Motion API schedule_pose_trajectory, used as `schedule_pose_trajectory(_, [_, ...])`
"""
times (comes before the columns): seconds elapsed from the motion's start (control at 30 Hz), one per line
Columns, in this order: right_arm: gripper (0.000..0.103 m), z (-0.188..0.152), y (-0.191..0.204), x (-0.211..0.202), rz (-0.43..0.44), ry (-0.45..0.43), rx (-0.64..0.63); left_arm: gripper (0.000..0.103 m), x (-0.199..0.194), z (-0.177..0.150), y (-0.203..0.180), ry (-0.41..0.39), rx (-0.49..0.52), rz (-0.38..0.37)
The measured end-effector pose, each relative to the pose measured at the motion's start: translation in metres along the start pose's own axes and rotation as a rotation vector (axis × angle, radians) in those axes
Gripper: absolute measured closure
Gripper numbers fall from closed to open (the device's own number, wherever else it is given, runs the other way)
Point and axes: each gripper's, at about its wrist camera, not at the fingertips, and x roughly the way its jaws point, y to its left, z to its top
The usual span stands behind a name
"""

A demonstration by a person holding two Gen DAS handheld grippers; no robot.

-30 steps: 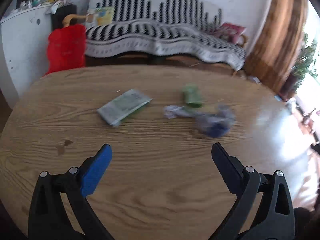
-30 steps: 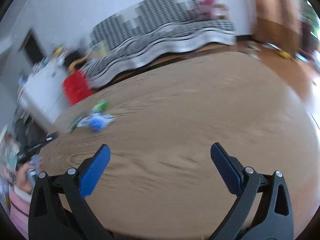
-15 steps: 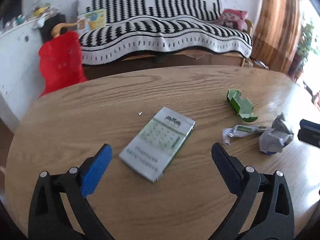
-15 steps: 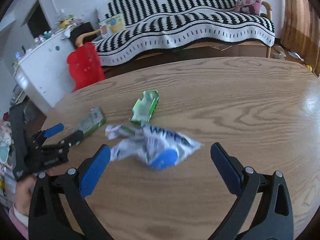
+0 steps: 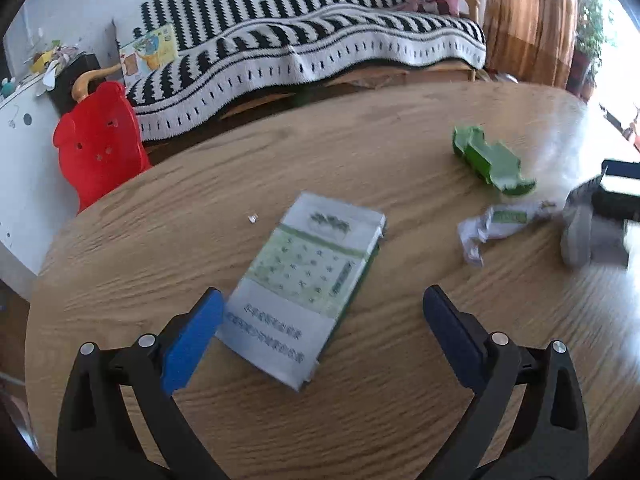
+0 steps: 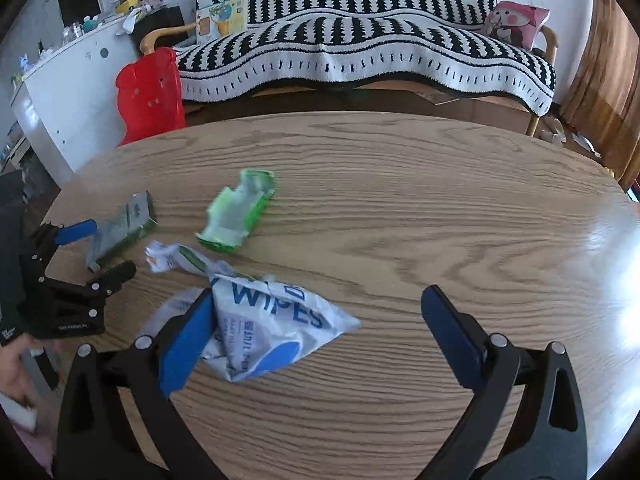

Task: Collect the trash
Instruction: 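Move both open tools back over the table toward the remaining wrappers, then grasp the green cigarette box with the left tool while the right grasps the white WIPES packet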

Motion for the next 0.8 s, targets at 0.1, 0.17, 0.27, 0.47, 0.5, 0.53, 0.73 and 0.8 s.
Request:
schedule_pose_trajectory(0.1, [0.006,-0.003,-0.019,-0.006,-0.051,0.000,-0.016,0.006,-0.002,-0.002,-0.001,0.001,-0.007,-0.008])
schedule_pose_trajectory(0.17, [0.006,-0.004,-0.035,-0.008,-0.077,0.001,-0.001,0.006,-0.004,-0.003,-0.005,0.005,-0.004,-0.014])
schedule_pose_trajectory(0.27, [0.006,-0.008,-0.059,-0.013,-0.085,0.004,0.046,0.006,-0.007,-0.004,-0.020,0.013,0.035,-0.058])
schedule_pose_trajectory(0.47, [0.006,-0.014,-0.094,-0.034,0.027,-0.003,0.157,0.006,-0.019,-0.002,-0.036,0.009,0.046,-0.104])
schedule_pose_trajectory(0.5, [0.006,-0.015,-0.095,-0.036,0.075,0.000,0.146,0.006,-0.020,-0.002,-0.032,0.003,0.033,-0.073])
schedule_pose_trajectory(0.53, [0.006,-0.015,-0.094,-0.037,0.102,0.002,0.123,0.006,-0.021,-0.002,-0.027,-0.005,0.017,-0.029])
schedule_pose_trajectory(0.73, [0.006,-0.024,-0.065,-0.029,0.101,-0.008,-0.181,0.006,-0.012,-0.003,0.015,0.007,-0.172,-0.013])
schedule_pose_trajectory(0.8, [0.006,-0.029,-0.054,-0.024,0.095,-0.022,-0.240,0.006,-0.005,-0.005,0.016,0.027,-0.168,-0.001])
